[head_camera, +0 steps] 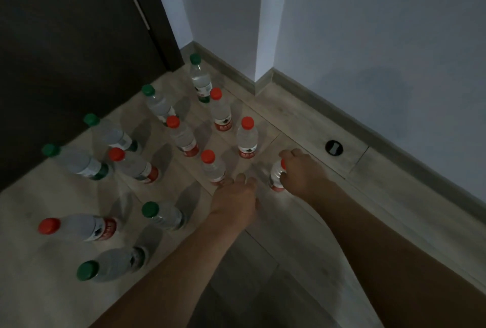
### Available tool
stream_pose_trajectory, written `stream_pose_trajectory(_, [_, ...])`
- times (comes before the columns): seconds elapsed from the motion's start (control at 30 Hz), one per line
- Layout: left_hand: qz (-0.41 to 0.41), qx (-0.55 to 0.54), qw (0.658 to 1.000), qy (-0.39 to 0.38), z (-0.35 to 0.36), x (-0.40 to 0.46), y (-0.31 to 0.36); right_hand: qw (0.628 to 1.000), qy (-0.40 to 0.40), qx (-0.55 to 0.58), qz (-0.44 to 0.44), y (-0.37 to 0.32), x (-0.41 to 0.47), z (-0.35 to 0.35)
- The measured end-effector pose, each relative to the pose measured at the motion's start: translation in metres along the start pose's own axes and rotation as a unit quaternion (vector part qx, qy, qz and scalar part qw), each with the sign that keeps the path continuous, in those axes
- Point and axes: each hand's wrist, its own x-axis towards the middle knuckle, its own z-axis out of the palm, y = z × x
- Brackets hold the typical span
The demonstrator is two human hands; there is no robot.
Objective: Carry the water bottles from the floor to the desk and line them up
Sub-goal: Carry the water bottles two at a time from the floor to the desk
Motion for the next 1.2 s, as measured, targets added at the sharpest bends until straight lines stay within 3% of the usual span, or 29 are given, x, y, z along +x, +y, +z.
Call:
stream_pose_trajectory(0.37, [-0.019,-0.015,1.000,-0.008,0.012,-0.002,-0.013,0.998,0.031,0.043,0.023,0.000,0.011,0.030])
stream_pose_trajectory(0.53, [-0.042,-0.026,0.998,-0.035,-0.025,-0.008,-0.007,0.997,0.011,0.063,0.036,-0.004,-0.010,-0.001])
stream_pose_trajectory(0.73, [-0.053,-0.037,0.998,0.012,-0.150,-0.058,0.014,0.997,-0.003,0.063,0.055,-0.029,-0.085,-0.125])
stream_pose_trajectory(0.9, [-0.038,-0.009,0.998,0.045,-0.303,-0.130,0.047,0.994,0.009,0.077,0.075,-0.059,-0.174,-0.271])
stream_pose_trajectory(1.2, [-0.058,-0.051,0.992,0.096,-0.560,-0.260,0.123,0.989,0.063,0.098,0.095,-0.103,-0.343,-0.525])
